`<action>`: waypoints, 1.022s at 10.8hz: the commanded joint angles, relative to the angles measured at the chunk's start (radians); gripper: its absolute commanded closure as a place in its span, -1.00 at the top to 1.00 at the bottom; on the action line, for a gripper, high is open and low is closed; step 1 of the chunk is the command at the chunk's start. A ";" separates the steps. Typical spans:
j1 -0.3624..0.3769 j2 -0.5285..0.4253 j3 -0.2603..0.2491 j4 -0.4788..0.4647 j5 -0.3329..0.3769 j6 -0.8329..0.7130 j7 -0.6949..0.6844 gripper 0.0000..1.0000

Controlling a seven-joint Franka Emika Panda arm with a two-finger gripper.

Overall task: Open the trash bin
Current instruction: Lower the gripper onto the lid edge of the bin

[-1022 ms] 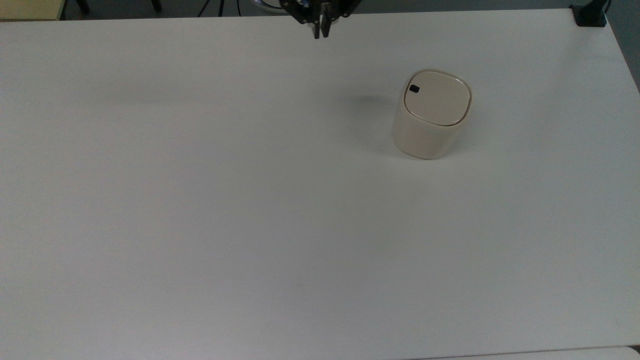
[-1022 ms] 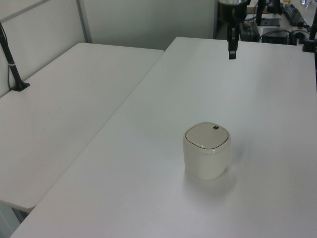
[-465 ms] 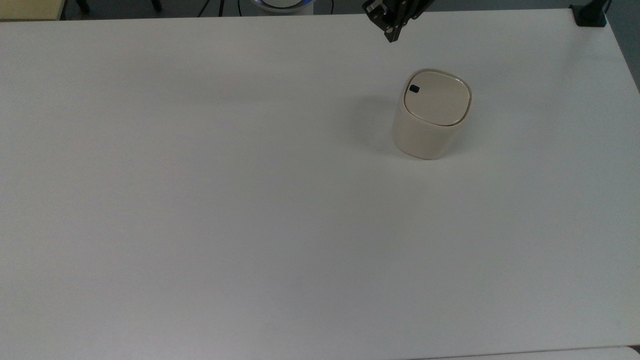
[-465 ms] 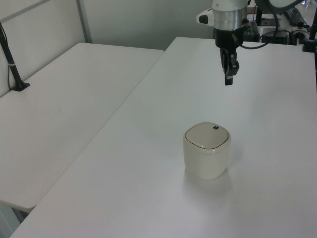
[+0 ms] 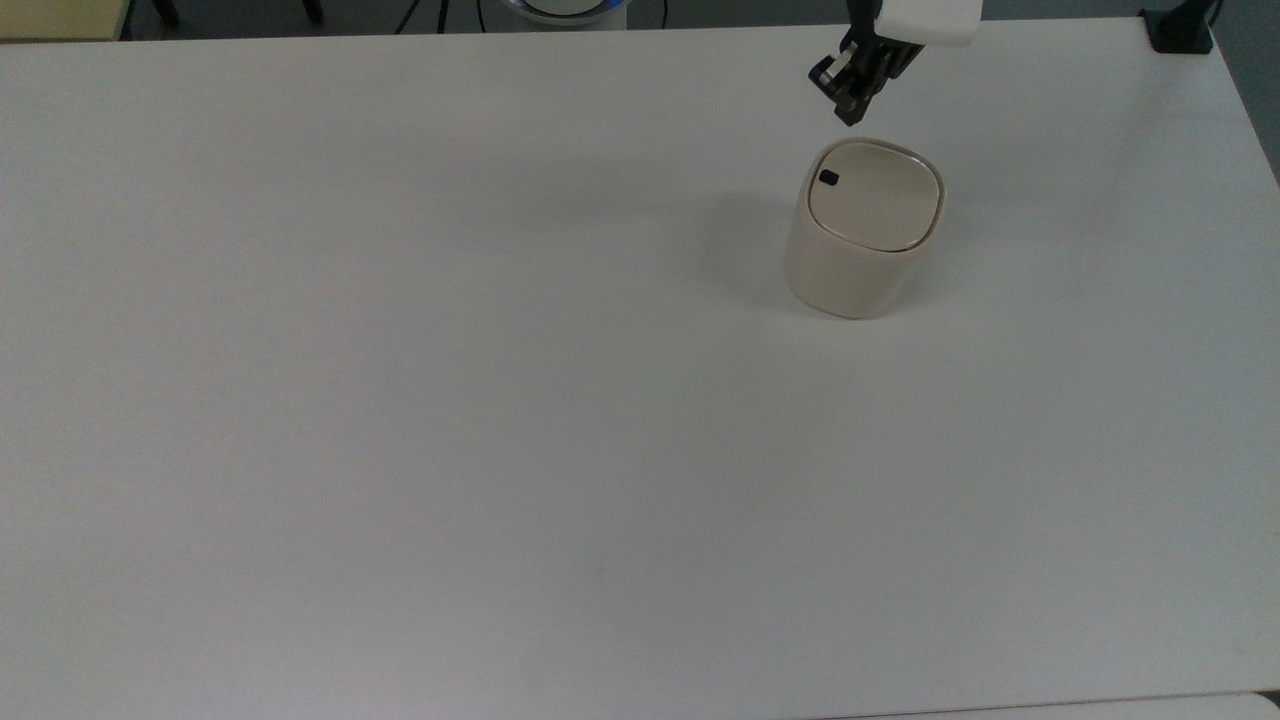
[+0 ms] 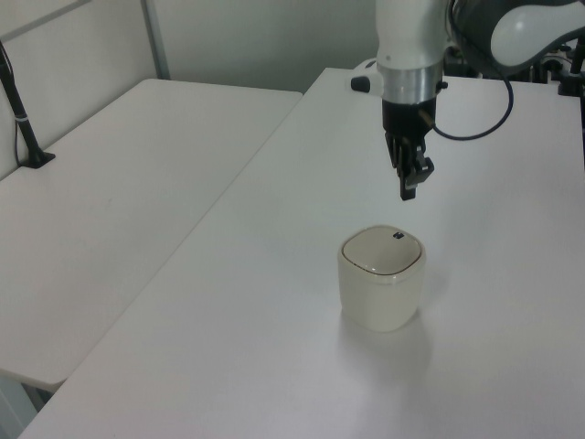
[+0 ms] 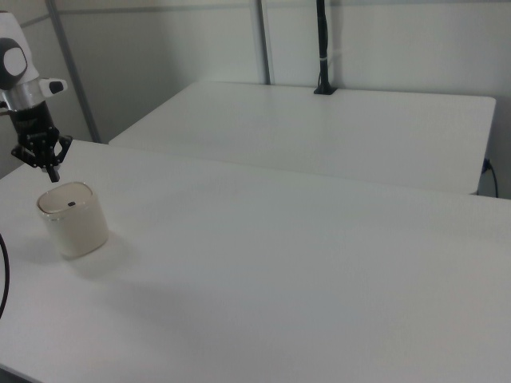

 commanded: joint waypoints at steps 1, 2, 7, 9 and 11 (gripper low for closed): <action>0.018 0.019 -0.011 -0.021 0.003 0.037 -0.130 -1.00; 0.018 0.031 -0.011 -0.025 0.003 0.042 -0.211 -1.00; 0.022 0.109 -0.011 -0.029 -0.006 0.126 -0.240 -1.00; 0.024 0.126 -0.011 -0.032 -0.014 0.149 -0.235 -1.00; 0.024 0.128 -0.011 -0.030 -0.014 0.148 -0.234 -1.00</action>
